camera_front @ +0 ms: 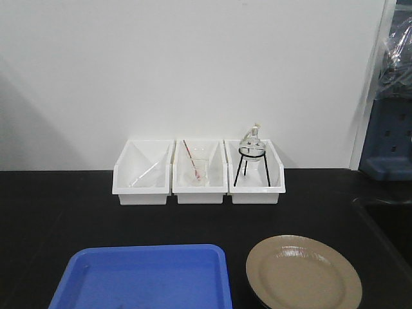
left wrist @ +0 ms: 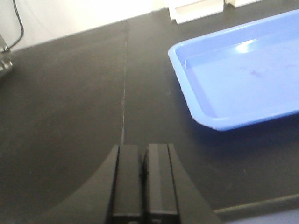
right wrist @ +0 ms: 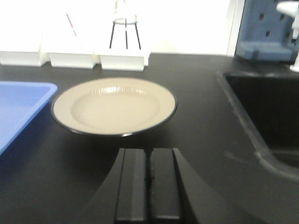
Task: Place disk in tray to left cabinet
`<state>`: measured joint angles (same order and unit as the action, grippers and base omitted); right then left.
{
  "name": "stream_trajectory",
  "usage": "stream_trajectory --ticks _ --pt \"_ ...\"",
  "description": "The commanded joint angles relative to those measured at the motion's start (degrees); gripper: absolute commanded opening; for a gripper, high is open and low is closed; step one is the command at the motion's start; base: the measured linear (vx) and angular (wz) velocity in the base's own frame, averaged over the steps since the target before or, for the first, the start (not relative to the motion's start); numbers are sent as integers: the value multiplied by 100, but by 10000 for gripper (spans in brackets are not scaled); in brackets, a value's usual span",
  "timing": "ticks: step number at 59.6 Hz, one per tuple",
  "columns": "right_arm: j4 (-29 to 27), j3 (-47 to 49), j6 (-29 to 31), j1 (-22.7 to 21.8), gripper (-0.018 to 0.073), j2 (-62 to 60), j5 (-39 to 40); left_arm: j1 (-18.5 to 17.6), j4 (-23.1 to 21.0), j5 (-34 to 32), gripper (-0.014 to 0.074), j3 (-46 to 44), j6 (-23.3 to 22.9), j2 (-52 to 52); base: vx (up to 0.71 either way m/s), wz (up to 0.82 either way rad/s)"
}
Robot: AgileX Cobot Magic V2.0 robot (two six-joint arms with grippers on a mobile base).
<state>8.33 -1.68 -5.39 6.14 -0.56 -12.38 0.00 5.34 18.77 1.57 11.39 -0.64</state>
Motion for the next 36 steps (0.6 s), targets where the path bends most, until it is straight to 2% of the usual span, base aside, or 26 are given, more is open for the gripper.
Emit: stream_trajectory --ticks 1,13,28,36 --pt "134 -119 65 9 -8 -72 589 -19 22 -906 -6 78 30 -88 0 0" --pt "134 -119 59 9 -8 -72 804 -19 0 -2391 -6 78 -31 -88 0 0" --pt "134 -119 -4 9 -8 -72 1146 -19 0 -3303 -6 66 -71 -88 0 0" --pt "117 -113 -34 9 -8 -72 1502 -19 0 -3993 -6 66 -330 -88 0 0"
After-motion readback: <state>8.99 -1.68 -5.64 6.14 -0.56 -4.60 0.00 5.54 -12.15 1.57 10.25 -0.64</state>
